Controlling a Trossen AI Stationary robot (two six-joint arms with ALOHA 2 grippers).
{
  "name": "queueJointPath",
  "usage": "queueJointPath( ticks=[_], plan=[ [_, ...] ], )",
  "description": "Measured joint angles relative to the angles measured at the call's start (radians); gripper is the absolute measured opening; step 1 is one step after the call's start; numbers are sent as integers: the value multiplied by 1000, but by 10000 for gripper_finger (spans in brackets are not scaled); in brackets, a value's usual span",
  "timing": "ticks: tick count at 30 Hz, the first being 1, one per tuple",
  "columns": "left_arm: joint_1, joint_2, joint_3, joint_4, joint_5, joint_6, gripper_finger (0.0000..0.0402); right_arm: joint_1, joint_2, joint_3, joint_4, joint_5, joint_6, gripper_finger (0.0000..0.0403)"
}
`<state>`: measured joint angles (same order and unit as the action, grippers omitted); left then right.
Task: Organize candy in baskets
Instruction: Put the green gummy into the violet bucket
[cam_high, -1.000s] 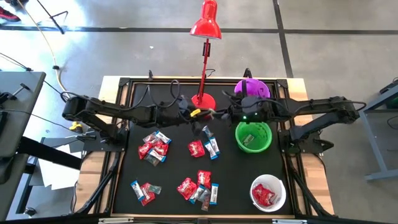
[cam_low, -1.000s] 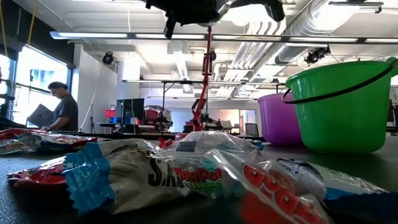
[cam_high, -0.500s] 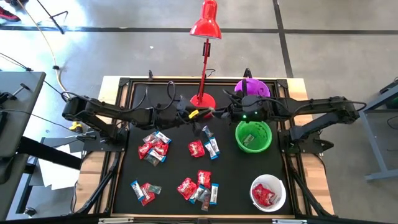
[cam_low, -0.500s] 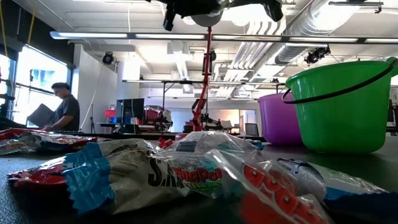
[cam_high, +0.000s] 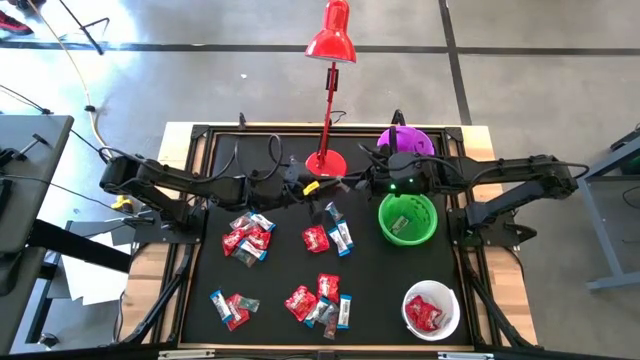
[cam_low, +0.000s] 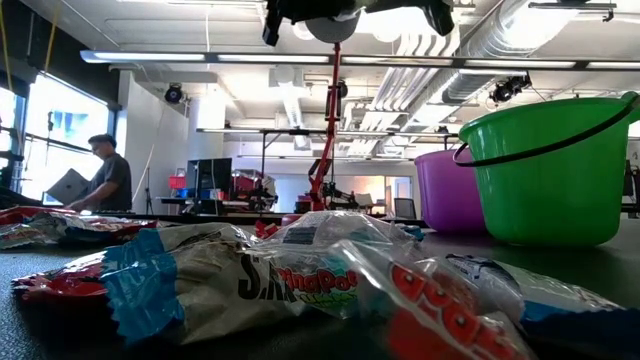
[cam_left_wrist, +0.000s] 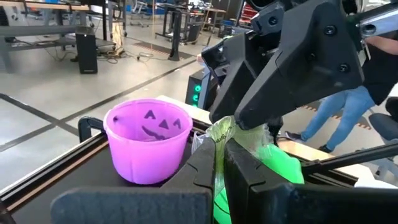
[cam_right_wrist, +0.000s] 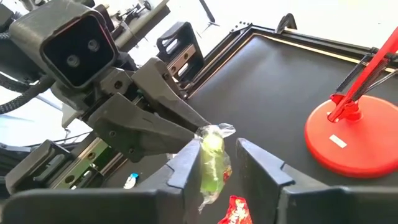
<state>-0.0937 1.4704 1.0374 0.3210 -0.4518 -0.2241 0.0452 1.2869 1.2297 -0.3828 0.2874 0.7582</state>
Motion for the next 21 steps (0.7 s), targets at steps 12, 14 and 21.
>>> queueJointPath(
  ticks=[12,14,21],
  plan=[
    [0,0,0,-1,-40,0,1,0,0,0,2,-1,-35,7],
    [0,0,0,-2,-24,0,1,0,0,0,-1,-2,-47,3],
    [3,-1,0,-8,22,0,21,1,0,0,-4,-5,-52,2]
  ],
)
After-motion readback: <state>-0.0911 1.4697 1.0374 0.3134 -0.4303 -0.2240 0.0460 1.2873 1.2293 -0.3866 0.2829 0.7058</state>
